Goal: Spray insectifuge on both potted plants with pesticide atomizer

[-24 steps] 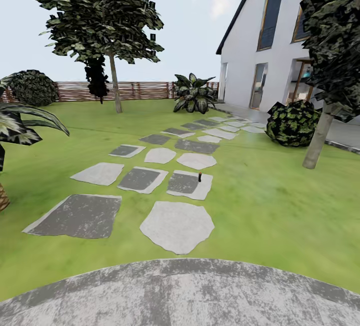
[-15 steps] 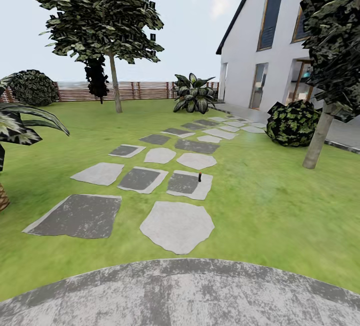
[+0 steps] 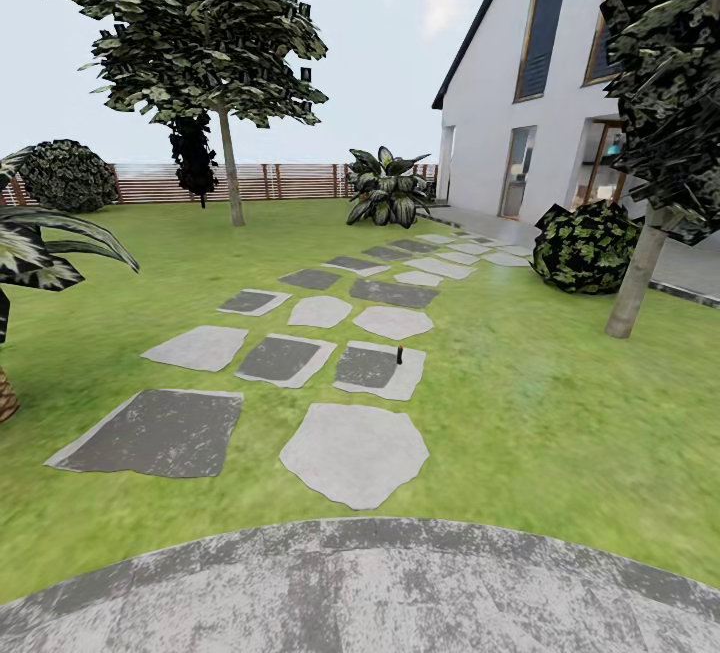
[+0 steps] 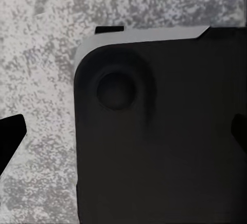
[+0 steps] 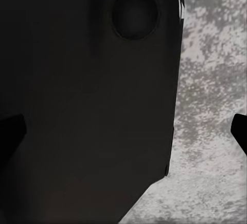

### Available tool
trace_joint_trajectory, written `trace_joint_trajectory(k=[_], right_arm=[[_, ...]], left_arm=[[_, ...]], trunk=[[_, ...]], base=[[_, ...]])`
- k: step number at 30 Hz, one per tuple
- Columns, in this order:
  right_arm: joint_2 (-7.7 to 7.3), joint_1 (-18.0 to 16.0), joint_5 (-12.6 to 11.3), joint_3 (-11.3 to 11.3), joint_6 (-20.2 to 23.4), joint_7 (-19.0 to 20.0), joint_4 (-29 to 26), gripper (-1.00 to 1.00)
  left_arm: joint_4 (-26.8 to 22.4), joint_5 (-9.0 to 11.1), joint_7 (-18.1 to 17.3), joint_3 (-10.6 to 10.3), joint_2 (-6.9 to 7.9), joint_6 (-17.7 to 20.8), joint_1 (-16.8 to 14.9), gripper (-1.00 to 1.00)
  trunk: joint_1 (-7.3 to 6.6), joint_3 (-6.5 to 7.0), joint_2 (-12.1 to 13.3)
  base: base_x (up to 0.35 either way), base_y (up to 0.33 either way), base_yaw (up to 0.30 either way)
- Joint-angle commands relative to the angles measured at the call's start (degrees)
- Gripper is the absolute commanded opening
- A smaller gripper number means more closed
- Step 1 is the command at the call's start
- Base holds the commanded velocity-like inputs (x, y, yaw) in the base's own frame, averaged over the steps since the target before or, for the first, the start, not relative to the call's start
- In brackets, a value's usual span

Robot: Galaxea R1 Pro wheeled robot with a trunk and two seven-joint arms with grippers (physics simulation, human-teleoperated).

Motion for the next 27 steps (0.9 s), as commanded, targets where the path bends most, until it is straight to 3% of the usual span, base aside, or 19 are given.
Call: trace_joint_trajectory(k=[1,10,11,14,21,27], right_arm=[[-0.03,0.0,0.06,0.02,-0.02,-0.01,-0.05,1.0],[-0.55,0.0,0.36,0.02,-0.7,-0.05,-2.74,1.0],[-0.58,0.0,0.37,0.02,-0.73,-0.07,-13.09,1.0],[-0.66,0.02,0.34,-0.01,-0.77,-0.09,-17.24,1.0],[-0.63,0.04,0.25,-0.06,-2.0,-0.1,-19.6,1.0],[-0.46,0.03,-0.33,-0.34,-10.24,-0.1,-19.65,1.0]], left_arm=[[-0.42,-0.03,-0.01,0.0,0.01,-0.41,0.03,1.0],[-3.33,-1.62,-0.01,0.0,0.37,-3.3,-1.13,1.0],[-17.7,-2.53,-0.01,0.0,0.38,-7.3,-2.59,1.0],[-17.88,-3.64,-0.01,0.0,0.4,-9.01,-5.33,1.0],[-17.93,-4.17,-0.01,0.0,0.12,-14.11,-9.58,1.0],[-17.55,-4.14,-0.01,0.0,-0.29,-17.68,-10.27,1.0]], trunk=[[0.0,-0.03,-0.02],[0.0,-0.03,-0.02],[0.0,-0.03,-0.02],[0.0,-0.03,-0.02],[0.0,-0.03,-0.02],[0.0,-0.03,-0.02]], base=[[0.0,0.0,0.0],[0.0,0.0,0.0],[0.0,0.0,0.0],[0.0,0.0,0.0],[0.0,0.0,0.0],[0.0,0.0,0.0]])
